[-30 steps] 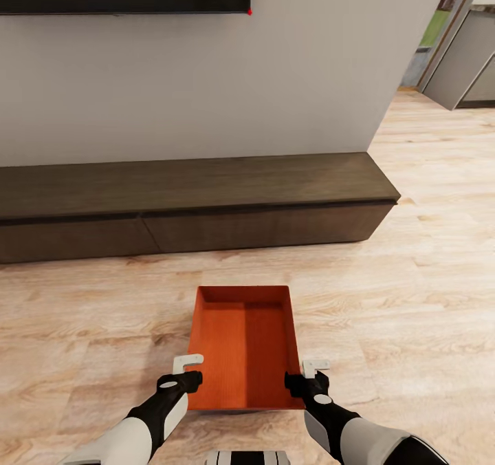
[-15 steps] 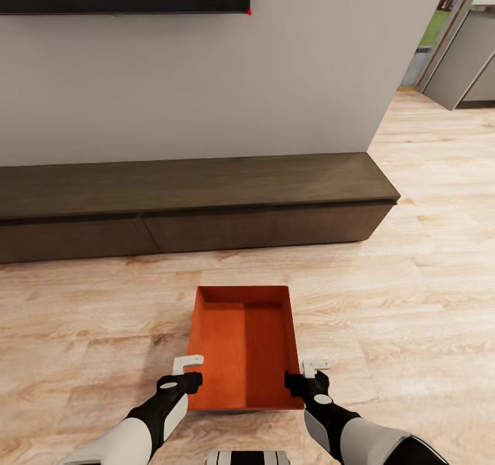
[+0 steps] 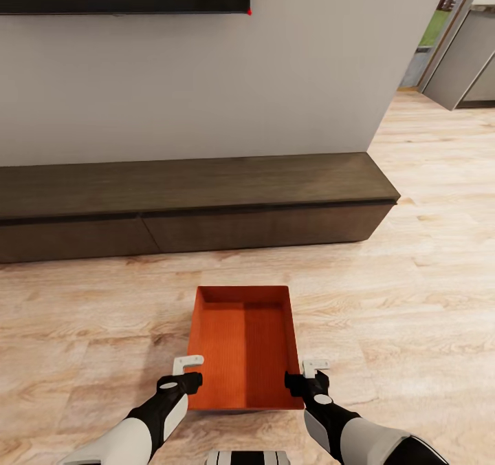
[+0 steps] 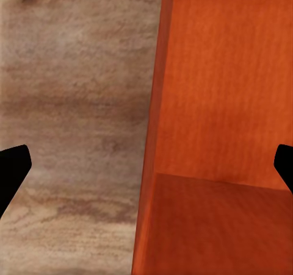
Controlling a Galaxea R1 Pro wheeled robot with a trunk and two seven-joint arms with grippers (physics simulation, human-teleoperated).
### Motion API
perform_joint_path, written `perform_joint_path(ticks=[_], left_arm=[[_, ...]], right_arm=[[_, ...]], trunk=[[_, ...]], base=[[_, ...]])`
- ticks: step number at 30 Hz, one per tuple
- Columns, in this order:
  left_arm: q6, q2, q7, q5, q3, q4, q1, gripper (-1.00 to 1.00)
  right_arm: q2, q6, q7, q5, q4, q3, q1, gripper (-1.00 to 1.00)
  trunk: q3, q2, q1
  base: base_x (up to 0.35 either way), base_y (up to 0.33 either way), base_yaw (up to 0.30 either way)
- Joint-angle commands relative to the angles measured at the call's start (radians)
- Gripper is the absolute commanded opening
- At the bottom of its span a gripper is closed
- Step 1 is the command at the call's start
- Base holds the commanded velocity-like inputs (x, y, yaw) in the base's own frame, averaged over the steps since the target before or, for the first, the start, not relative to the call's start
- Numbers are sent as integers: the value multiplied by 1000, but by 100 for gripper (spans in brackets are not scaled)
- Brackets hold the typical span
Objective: Move the two storage containers from the living room to the garage. In the garage, place one container on the floor and stack the other container on top of it (either order is fine).
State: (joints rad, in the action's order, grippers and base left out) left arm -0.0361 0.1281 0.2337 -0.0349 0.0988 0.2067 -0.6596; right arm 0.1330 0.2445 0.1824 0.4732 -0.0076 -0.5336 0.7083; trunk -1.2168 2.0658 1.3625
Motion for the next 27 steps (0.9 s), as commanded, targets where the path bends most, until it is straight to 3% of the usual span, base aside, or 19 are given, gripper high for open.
perform_joint_path(ticks=[1, 27], left_arm=[[-4, 1, 1, -4, 7, 3, 0, 100], [-5, 1, 1, -3, 7, 8, 0, 100]], right_arm=[[0, 3, 3, 8, 1, -9, 0, 100], [0, 3, 3, 8, 1, -8, 0, 100]], trunk=[[-1, 0, 0], [-1, 0, 0]], base=[[0, 0, 0], [39, 0, 0]])
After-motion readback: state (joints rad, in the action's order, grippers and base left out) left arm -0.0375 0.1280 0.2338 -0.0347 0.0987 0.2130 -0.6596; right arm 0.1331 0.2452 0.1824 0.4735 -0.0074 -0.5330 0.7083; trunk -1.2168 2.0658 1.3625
